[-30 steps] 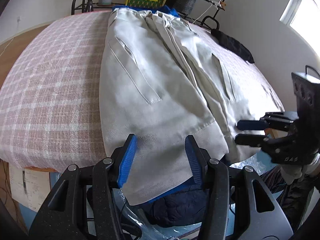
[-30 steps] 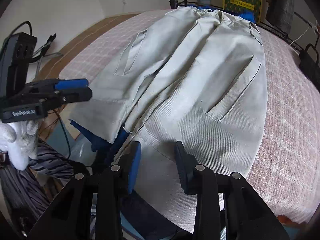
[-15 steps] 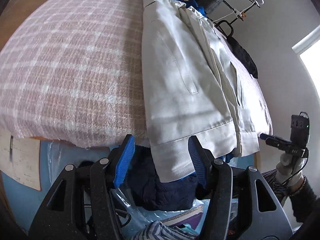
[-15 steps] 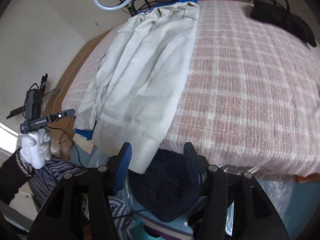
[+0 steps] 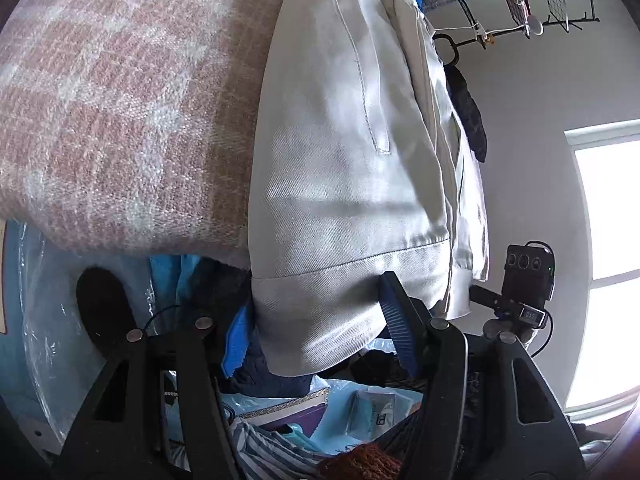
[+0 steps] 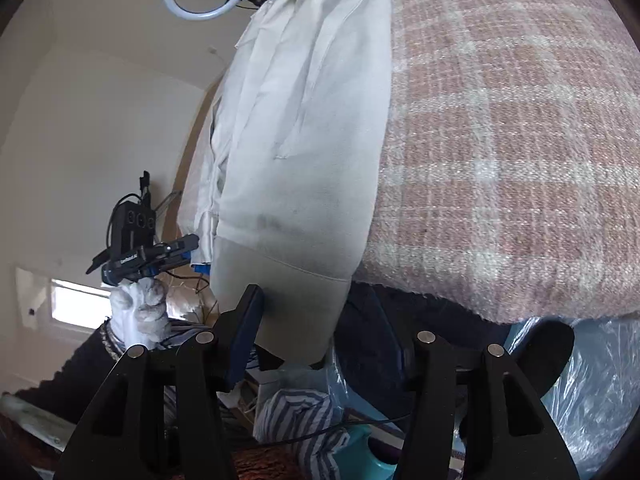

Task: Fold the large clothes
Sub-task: 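Close both grippers on the white jacket's hem edge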

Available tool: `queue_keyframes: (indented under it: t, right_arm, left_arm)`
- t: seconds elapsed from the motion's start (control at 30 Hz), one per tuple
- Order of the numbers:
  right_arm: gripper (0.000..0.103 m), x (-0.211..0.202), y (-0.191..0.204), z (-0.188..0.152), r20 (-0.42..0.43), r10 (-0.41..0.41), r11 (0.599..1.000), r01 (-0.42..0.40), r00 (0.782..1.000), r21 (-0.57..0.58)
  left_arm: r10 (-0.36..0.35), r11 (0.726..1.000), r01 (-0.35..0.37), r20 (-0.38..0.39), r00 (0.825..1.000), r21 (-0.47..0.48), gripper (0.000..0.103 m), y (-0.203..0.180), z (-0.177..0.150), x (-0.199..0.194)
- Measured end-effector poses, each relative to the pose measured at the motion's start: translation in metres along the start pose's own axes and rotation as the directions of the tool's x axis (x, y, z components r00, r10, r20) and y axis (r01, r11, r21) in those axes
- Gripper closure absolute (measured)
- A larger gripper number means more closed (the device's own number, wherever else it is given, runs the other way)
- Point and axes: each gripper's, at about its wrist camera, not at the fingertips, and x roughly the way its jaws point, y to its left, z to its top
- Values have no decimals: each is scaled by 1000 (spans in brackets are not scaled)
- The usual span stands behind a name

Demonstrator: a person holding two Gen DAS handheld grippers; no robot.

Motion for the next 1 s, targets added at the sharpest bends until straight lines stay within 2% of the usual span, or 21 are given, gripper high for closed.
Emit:
queue_keyframes:
  t: [0.1, 0.17, 0.23, 0.27, 0.3, 0.33, 0.4, 0.5, 0.57, 0.63, 0.67, 0.77, 1.0]
  right_arm:
    - [50, 12, 10, -4, -29, 15, 1000, -15, 999, -13]
    - [51, 21, 17, -7, -55, 26, 999, -27, 998, -23]
    - [71, 29, 22, -7, -60, 20, 999, -22, 998, -36]
    - [75, 31, 24, -7, -61, 24, 999, -26, 998, -33]
    - [84, 33, 25, -6, -59, 30, 999, -31, 998, -24]
    - [89, 32, 26, -5, -55, 41, 999, -42, 998, -19]
    - [93, 21, 29, -4, -33, 56, 998, -57, 998, -27]
    - [95, -2, 43, -6, 37, 121, 992, -119, 992, -50]
    - [95, -9, 45, -6, 57, 129, 990, -126, 990, -58]
    - [95, -4, 40, -7, 34, 95, 994, -93, 995, -50]
    - [95, 1, 38, -7, 23, 80, 996, -79, 997, -42]
    - [96, 0, 38, -6, 31, 109, 994, -109, 994, -14]
    - [96, -27, 56, 13, 81, 167, 985, -163, 983, -56]
  left_arm:
    - [-8, 1000, 8, 7, 1000, -3, 50, 0, -2, -2]
    - [0, 1000, 0, 15, 1000, -8, 61, 3, -4, -6]
    - [3, 1000, -2, 36, 999, -23, 72, 7, -7, -11]
    - [-7, 1000, 8, 52, 999, -27, 77, 6, -9, -13]
    - [-5, 1000, 6, 67, 998, -15, 79, 3, -10, -17]
    - [3, 1000, -4, 83, 997, 10, 82, -2, -13, -21]
    - [-1, 997, -8, 127, 992, 70, 84, -19, -19, -35]
    - [11, 990, -35, 170, 985, 138, 85, -35, -27, -46]
    - [20, 993, -38, 151, 988, 115, 85, -31, -27, -39]
    - [26, 996, -37, 132, 991, 84, 86, -28, -23, -35]
    - [13, 997, -23, 132, 991, 73, 86, -28, -22, -36]
    - [-14, 996, 1, 148, 989, 91, 86, -39, -15, -43]
    - [-64, 993, 42, 203, 977, 110, 86, -71, 9, -63]
